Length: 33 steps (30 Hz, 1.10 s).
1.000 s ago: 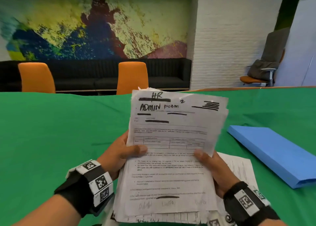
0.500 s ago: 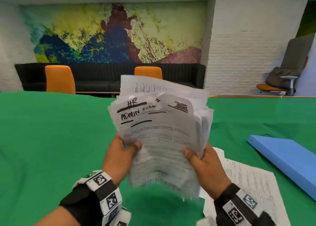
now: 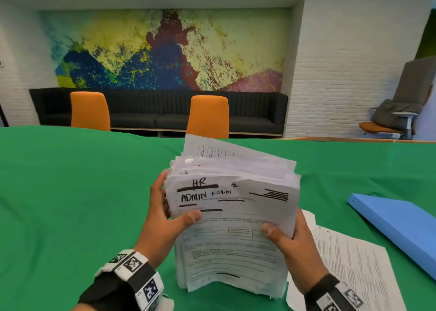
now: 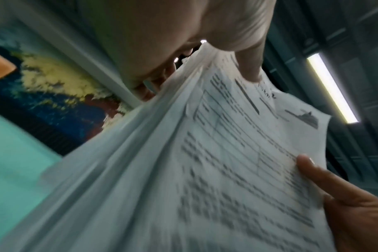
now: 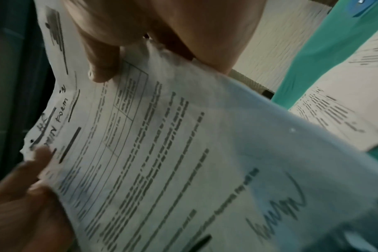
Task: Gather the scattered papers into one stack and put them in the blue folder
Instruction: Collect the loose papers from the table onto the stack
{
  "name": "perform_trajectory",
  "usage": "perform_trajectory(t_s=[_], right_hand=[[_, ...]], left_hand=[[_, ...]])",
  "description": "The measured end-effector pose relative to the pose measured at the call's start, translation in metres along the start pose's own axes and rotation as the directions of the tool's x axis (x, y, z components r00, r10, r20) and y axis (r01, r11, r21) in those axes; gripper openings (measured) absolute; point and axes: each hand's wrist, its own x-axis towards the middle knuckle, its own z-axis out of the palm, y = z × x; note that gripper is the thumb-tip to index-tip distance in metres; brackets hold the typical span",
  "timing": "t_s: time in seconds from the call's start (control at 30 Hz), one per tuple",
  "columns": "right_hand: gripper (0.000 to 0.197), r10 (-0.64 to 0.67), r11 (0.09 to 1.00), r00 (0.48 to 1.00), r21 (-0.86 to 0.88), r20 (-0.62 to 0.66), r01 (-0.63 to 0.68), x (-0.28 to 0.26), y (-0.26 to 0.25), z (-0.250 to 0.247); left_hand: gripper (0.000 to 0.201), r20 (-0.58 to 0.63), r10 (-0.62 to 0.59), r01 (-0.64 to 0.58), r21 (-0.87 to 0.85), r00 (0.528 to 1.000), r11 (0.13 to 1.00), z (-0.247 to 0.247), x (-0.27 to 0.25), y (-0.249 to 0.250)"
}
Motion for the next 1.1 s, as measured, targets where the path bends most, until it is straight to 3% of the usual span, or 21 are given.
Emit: perform_trajectory(t_s=[0.07, 0.2, 0.33, 0.43, 0.53, 0.63, 0.7, 0.77, 0.83, 0.93, 1.1], right_hand=[[0.058, -0.012, 1.000, 1.000, 0.001, -0.003, 0.012, 0.004, -0.005, 0.000], [0.045, 0.003, 1.000, 1.000, 0.025, 0.010, -0.003, 0.008, -0.011, -0.004], [0.051, 0.004, 1.000, 0.999, 0.012, 0.040, -0.005, 0.007, -0.008, -0.009], [0.066, 0.024, 0.999, 0.998, 0.029, 0.050, -0.026, 0.005, 0.000, -0.012], [0.079, 0.075, 0.996, 0.995, 0.037, 0.060, -0.077, 0.001, 0.003, -0.010], [0.058, 0.126, 0.990, 0.990, 0.061, 0.062, -0.130, 0.001, 0.005, -0.008], [0.038, 0.151, 0.979, 0.988, 0.133, 0.026, -0.153, 0.001, 0.005, -0.005], [0.033, 0.171, 0.967, 0.985, 0.193, -0.016, -0.164, 0.002, 0.004, -0.001], [0.031, 0.181, 0.962, 0.983, 0.219, -0.046, -0.166, 0.003, 0.004, 0.002], [0.034, 0.176, 0.970, 0.982, 0.183, -0.064, -0.162, 0.007, 0.005, 0.003], [0.044, 0.107, 0.994, 0.994, -0.025, -0.029, -0.108, 0.006, 0.005, 0.018]], left_hand=[[0.118, 0.010, 0.092, -0.093, 0.080, 0.996, 0.992, -0.005, 0.008, 0.011], [0.098, 0.058, 0.281, -0.285, 0.307, 0.958, 0.908, -0.009, 0.036, 0.045], [0.078, 0.207, 0.303, -0.364, 0.421, 0.930, 0.831, -0.012, 0.066, 0.070], [0.066, 0.203, 0.247, -0.317, 0.495, 0.947, 0.809, -0.013, 0.074, 0.067], [0.077, 0.083, 0.137, -0.158, 0.348, 0.987, 0.924, -0.014, 0.069, 0.057], [0.089, 0.040, -0.043, 0.043, 0.017, 0.998, 0.999, -0.017, 0.062, 0.046], [0.099, 0.097, -0.088, 0.104, -0.168, 0.991, 0.980, -0.016, 0.055, 0.034], [0.118, 0.136, -0.097, 0.134, -0.296, 0.986, 0.946, -0.015, 0.047, 0.020], [0.127, 0.185, -0.059, 0.112, -0.290, 0.981, 0.950, -0.012, 0.037, 0.005], [0.127, 0.209, -0.025, 0.052, -0.125, 0.978, 0.991, -0.007, 0.021, -0.002], [0.097, 0.028, -0.018, 0.017, 0.054, 0.999, 0.998, 0.014, 0.011, -0.005]])
